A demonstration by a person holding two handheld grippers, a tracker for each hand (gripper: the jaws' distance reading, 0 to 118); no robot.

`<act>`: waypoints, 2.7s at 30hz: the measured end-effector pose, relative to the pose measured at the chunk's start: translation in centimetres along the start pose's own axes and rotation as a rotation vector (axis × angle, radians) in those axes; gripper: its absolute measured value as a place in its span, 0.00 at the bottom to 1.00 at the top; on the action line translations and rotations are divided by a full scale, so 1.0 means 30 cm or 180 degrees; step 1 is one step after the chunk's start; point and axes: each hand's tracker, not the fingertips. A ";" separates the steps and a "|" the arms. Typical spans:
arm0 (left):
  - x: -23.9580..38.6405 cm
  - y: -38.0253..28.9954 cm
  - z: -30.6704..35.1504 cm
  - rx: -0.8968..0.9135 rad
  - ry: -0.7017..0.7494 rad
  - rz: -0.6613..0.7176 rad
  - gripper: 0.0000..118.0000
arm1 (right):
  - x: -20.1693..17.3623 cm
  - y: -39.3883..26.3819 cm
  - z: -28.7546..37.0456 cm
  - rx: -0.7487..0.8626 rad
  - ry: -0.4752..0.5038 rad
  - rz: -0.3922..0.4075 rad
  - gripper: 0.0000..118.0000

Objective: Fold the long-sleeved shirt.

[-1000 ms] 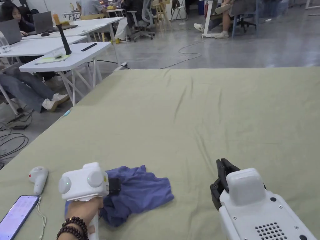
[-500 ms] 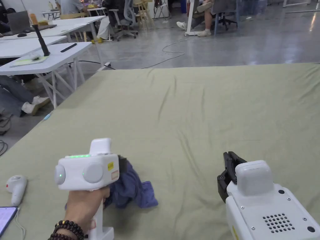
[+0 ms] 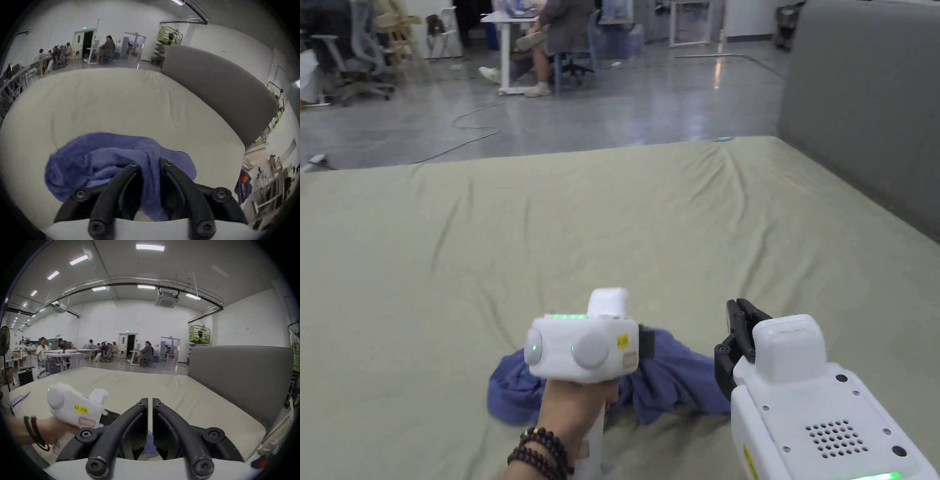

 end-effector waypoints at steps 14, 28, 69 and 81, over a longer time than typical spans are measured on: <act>-0.090 -0.177 0.478 0.0881 0.0687 0.0057 1.00 | 0.036 -0.035 -0.039 -0.0466 0.0078 -0.0317 0.02; -0.077 -0.570 0.798 0.1338 0.1441 0.0002 0.00 | -0.022 -0.075 0.039 -0.0569 0.0124 -0.0349 0.02; -0.513 -0.155 0.159 -0.0132 0.1110 -0.0048 0.00 | 0.136 -0.373 -0.638 -0.2637 0.0043 -0.0352 0.85; -0.515 -0.048 0.395 0.0549 0.0955 0.0171 0.00 | 0.173 -0.248 -0.657 -0.1951 0.0083 -0.0574 0.01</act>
